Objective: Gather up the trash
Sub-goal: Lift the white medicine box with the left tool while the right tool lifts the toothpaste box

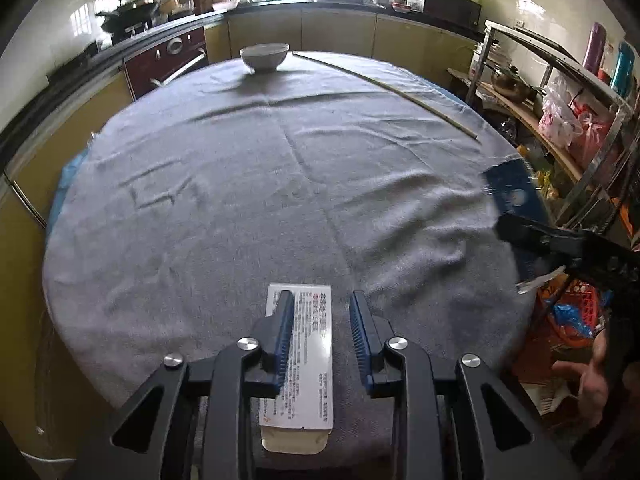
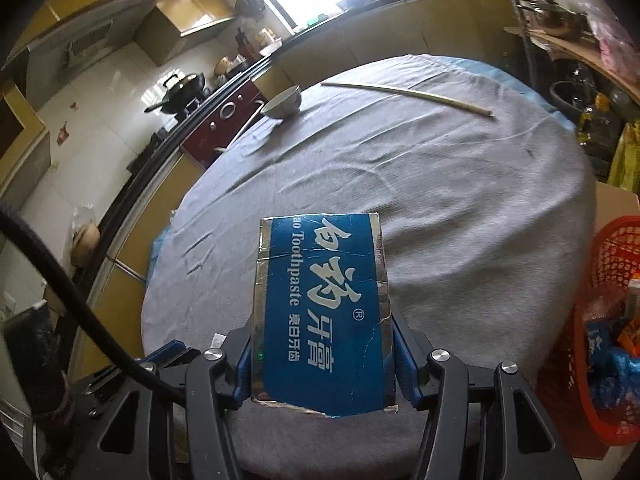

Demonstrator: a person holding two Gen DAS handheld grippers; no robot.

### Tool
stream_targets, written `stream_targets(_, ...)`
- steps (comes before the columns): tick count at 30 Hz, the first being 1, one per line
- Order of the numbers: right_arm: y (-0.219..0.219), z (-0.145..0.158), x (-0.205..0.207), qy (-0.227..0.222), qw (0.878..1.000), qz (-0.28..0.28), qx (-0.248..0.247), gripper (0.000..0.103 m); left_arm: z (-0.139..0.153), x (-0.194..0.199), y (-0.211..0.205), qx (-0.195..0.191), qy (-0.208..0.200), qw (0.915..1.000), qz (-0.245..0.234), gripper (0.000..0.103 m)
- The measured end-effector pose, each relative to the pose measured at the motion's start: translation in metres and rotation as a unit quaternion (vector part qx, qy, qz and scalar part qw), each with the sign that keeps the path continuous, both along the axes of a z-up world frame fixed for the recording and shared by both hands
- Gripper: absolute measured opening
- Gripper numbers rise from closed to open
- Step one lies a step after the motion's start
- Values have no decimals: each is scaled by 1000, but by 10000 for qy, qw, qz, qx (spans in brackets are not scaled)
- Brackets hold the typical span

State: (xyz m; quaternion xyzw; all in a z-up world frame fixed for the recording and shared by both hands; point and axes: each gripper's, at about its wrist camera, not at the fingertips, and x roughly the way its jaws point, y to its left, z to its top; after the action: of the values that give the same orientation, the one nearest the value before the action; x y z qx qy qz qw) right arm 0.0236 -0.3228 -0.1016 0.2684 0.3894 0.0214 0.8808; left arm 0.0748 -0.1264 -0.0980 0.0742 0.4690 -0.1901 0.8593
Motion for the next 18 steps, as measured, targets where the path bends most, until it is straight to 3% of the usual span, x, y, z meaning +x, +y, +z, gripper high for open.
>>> stream_targets(2,-7,-2,-4,23,10000,-71,56,59,-6,1,5,-10,129,9999,14,34)
stream_targets(7,-18,-11,-7,113,9996,-161,196,59,-11,-5,14,-146,216,9996,68,63)
stream_targets(16,-12,-16,-6,130,9996,-46,229,59,-39,-4,14,90,578,9980,239,63)
stream_targets(18,-10,-18,-6,148,9997,-31,216,59,-40,-4,13,29,555,9982,205,55)
